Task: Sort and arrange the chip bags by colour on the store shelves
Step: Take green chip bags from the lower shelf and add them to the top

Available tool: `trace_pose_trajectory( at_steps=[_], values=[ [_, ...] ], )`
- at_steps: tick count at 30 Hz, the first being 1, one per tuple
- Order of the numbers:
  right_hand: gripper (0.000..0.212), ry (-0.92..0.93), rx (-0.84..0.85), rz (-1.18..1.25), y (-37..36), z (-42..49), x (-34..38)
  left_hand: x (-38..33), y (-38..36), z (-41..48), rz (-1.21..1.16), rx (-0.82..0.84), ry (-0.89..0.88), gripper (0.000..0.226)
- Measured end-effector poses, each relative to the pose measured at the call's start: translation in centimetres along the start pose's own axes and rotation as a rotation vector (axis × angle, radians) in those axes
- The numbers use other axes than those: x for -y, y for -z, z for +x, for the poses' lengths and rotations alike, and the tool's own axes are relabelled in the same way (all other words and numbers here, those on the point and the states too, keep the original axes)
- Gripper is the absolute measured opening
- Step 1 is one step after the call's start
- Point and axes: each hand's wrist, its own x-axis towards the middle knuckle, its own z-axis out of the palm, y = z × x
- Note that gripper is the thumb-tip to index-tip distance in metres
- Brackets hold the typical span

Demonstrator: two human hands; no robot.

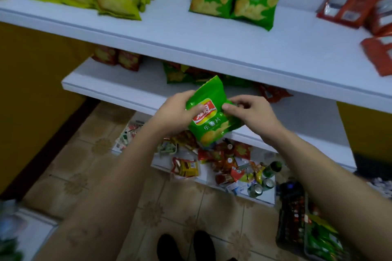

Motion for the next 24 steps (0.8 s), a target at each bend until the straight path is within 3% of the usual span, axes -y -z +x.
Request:
trace_pose_trajectory(
  at_steps=[5, 9, 12, 18, 22, 24],
  values=[
    [0.017, 0.165, 0.182, -0.219, 2.7, 0.0, 4.2, -2.7, 4.8, -2.0, -0.188, -0.060, 0.055, 0.026],
    [0.007, 0.139, 0.256, -0.076, 5.0, 0.0, 7.3, -6.3, 7.5, -2.9, -0.298, -0.149, 0.043, 0.017],
    [0.011, 0.148, 0.358, -0.126, 6.5, 0.2, 9.3, -9.1, 9.2, -2.8, -0.254, -0.256, -0.007, 0.011],
    [0.039, 0.442, 0.173, -0.257, 9.1, 1.9, 16.2, -14.2, 12.0, -1.0, 0.029, -0.155, -0.043, 0.014],
    [0.050, 0.648, 0.134, -0.734, 9.5, 3.0, 19.6, -16.0, 12.9, 1.0, 0.159, -0.190, -0.067, 0.014],
    [0.052, 0.678, 0.083, -0.856, 9.4, 3.8, 20.4, -16.5, 13.4, 2.1, 0.199, -0.178, -0.069, 0.017]
  ],
)
